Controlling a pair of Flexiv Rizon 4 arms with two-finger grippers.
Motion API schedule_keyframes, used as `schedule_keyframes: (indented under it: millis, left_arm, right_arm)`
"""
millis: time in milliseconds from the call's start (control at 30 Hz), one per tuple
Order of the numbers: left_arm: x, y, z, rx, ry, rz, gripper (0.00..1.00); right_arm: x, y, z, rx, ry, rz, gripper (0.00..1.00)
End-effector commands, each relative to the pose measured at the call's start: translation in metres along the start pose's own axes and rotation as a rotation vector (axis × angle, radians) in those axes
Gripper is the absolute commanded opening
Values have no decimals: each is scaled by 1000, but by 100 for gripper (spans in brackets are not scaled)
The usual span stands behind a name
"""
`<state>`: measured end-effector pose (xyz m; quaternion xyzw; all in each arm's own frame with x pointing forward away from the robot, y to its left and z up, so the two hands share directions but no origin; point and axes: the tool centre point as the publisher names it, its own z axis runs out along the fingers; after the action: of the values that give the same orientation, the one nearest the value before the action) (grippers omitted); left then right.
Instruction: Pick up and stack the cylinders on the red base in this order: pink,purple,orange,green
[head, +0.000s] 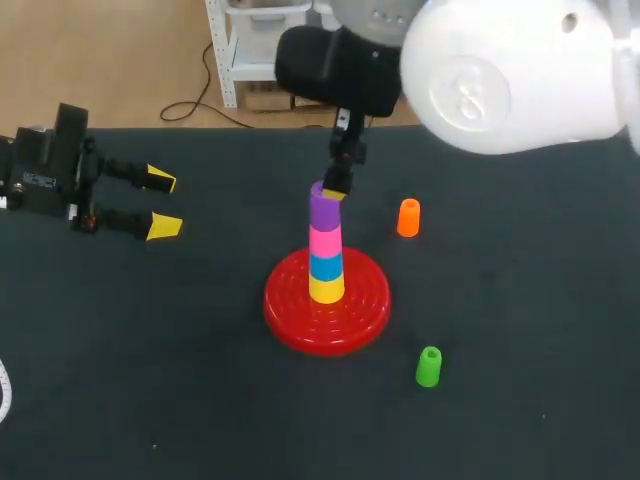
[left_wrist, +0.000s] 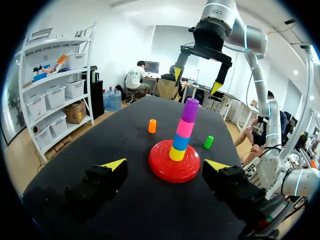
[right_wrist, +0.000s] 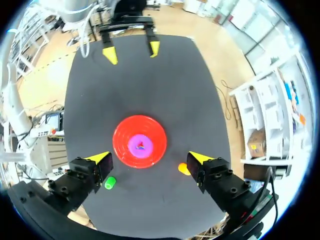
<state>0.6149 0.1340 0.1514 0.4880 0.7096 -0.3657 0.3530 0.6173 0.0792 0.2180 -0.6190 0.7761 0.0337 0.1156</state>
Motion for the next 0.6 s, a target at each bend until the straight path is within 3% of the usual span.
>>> schedule_keyframes:
  millis: [33,333,600]
  left_arm:
    - [1,0,0,-1,-4,2,100]
    - [1,0,0,-1,-4,2,100]
    - [1,0,0,-1,-4,2,100]
  right_arm:
    - [18,-11,1,39,-13,65,100]
    - [59,-37,17,59,16,252,100]
    - [98,-44,53,39,29,443,100]
